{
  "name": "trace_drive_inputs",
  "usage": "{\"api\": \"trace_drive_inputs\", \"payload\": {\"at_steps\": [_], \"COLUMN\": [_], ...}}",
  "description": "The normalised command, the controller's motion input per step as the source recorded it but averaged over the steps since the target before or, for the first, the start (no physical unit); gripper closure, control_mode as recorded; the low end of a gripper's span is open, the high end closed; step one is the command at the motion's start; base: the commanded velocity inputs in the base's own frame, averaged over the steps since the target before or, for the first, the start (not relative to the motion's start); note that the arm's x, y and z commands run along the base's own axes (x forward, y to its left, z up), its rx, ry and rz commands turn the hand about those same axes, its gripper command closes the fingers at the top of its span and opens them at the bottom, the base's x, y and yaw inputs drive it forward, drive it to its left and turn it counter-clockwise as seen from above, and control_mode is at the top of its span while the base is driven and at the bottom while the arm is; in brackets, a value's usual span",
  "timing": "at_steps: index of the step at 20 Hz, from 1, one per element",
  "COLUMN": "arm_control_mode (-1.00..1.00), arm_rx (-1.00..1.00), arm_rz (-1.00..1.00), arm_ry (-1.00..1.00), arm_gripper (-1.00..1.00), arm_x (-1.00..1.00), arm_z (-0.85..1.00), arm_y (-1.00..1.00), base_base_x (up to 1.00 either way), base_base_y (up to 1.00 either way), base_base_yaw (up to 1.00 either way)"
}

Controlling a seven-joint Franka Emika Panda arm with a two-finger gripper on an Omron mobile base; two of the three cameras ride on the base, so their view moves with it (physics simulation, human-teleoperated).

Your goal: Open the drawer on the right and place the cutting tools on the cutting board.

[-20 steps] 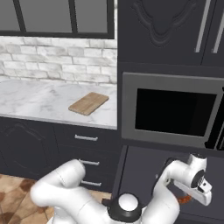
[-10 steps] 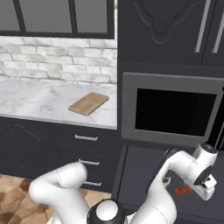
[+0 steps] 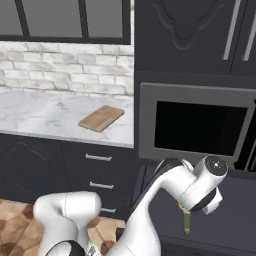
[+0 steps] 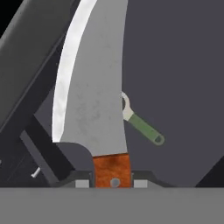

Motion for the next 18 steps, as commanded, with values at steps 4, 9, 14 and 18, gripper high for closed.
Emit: {"api": "trace_drive_inputs", "payload": {"at_steps": [4,9,14,18], "arm_control_mode": [-1.0,-1.0,-1.0,-1.0], "arm_rx": [-0.01,-0.09,-0.14,-0.15], "arm_rz": [-0.08,0.03,0.14,0.12], "arm_ry": [-0.32,-0.12,0.04,0.13], "arm_gripper": [1.0,1.0,1.0,1.0], "arm_x": [-0.53,-0.67,-0.56,-0.39], "arm_z": [1.0,1.0,1.0,1.0], "arm_y": [1.0,1.0,1.0,1.0], "base_base_x": [0.0,0.0,0.0,0.0], "base_base_y": [0.0,0.0,0.0,0.0], "base_base_yaw": [0.0,0.0,0.0,0.0]}}
